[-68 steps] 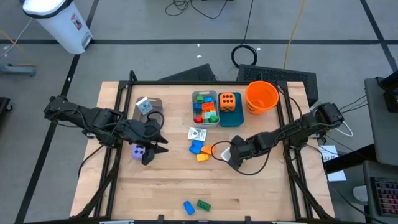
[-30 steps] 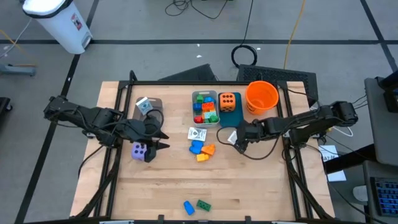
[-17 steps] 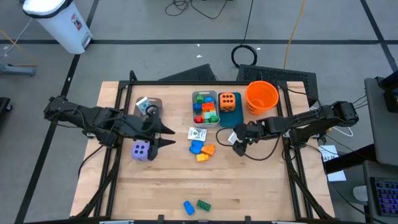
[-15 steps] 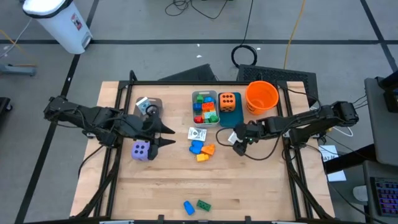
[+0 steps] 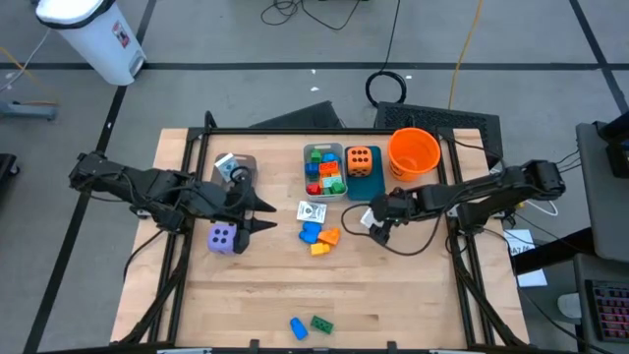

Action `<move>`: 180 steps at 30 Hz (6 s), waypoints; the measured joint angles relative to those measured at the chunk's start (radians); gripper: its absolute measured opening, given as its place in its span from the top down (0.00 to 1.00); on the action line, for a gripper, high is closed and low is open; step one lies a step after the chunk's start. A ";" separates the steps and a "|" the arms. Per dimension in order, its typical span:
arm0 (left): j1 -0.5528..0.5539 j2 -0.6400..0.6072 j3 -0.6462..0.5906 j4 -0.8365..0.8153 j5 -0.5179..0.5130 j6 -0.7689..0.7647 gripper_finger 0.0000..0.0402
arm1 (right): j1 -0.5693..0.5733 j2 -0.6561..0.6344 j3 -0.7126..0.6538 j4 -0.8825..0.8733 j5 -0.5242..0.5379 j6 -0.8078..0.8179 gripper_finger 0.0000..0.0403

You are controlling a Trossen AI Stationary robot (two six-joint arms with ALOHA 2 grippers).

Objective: Pick & Place Toys
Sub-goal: Put the brown deck of cards into the black bin

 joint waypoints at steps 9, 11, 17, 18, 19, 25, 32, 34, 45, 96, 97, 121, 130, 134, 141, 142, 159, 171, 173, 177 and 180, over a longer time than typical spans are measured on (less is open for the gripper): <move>0.000 0.004 0.000 -0.002 -0.014 -0.002 0.54 | -0.005 0.021 -0.042 0.008 0.032 0.030 0.01; 0.002 0.004 0.000 0.000 -0.014 -0.002 0.54 | -0.012 0.021 -0.061 0.031 0.029 0.042 0.01; 0.013 0.004 0.000 0.001 -0.015 -0.009 0.54 | -0.021 0.021 -0.114 0.083 0.029 0.073 0.01; 0.015 0.004 0.000 0.001 -0.015 -0.008 0.54 | -0.020 0.021 -0.121 0.089 0.028 0.073 0.01; 0.016 0.004 0.000 0.001 -0.015 -0.008 0.54 | -0.019 0.021 -0.130 0.095 0.027 0.073 0.01; 0.022 0.004 0.000 0.001 -0.015 -0.007 0.54 | -0.020 0.021 -0.173 0.141 0.023 0.075 0.01; 0.022 0.004 0.000 -0.001 -0.015 -0.004 0.54 | -0.017 0.026 -0.206 0.207 -0.004 0.032 0.01; 0.022 0.004 0.000 -0.001 -0.015 -0.004 0.54 | -0.016 0.028 -0.214 0.238 -0.008 0.014 0.01; 0.022 0.004 0.000 -0.009 -0.015 -0.004 0.54 | -0.017 0.028 -0.215 0.253 -0.037 -0.028 0.01; 0.074 0.004 -0.001 -0.036 0.031 -0.013 0.54 | 0.085 0.079 -0.237 0.302 0.106 0.026 0.21; 0.075 0.004 -0.001 -0.036 0.031 -0.013 0.54 | 0.085 0.079 -0.238 0.302 0.107 0.026 0.23; 0.250 0.019 -0.001 0.001 0.073 -0.297 0.54 | 0.073 0.079 0.168 0.575 0.206 -0.463 0.22; 0.379 0.130 -0.001 0.068 0.141 -0.413 0.54 | 0.052 0.078 0.289 0.567 0.297 -0.666 0.23; 0.397 0.168 -0.001 0.201 0.188 -0.388 0.54 | 0.038 0.079 0.289 0.536 0.300 -0.630 0.22; 0.404 0.179 -0.002 0.321 0.275 -0.345 0.54 | 0.031 0.079 0.289 0.509 0.350 -0.605 0.24; 0.404 0.179 -0.002 0.318 0.275 -0.346 0.54 | 0.031 0.079 0.289 0.510 0.351 -0.616 0.24; 0.410 0.271 0.000 0.320 0.236 -0.368 0.54 | 0.032 0.080 0.286 0.430 0.367 -0.582 0.23; 0.423 0.271 0.000 0.309 0.213 -0.372 0.54 | 0.034 0.078 0.289 0.460 0.372 -0.620 0.24; 0.424 0.271 0.000 0.314 0.230 -0.372 0.54 | 0.034 0.078 0.289 0.465 0.369 -0.642 0.23; 0.425 0.290 0.000 0.316 0.265 -0.406 0.54 | 0.034 0.078 0.289 0.467 0.365 -0.691 0.23; 0.425 0.312 0.000 0.321 0.290 -0.424 0.54 | 0.035 0.079 0.288 0.460 0.364 -0.713 0.24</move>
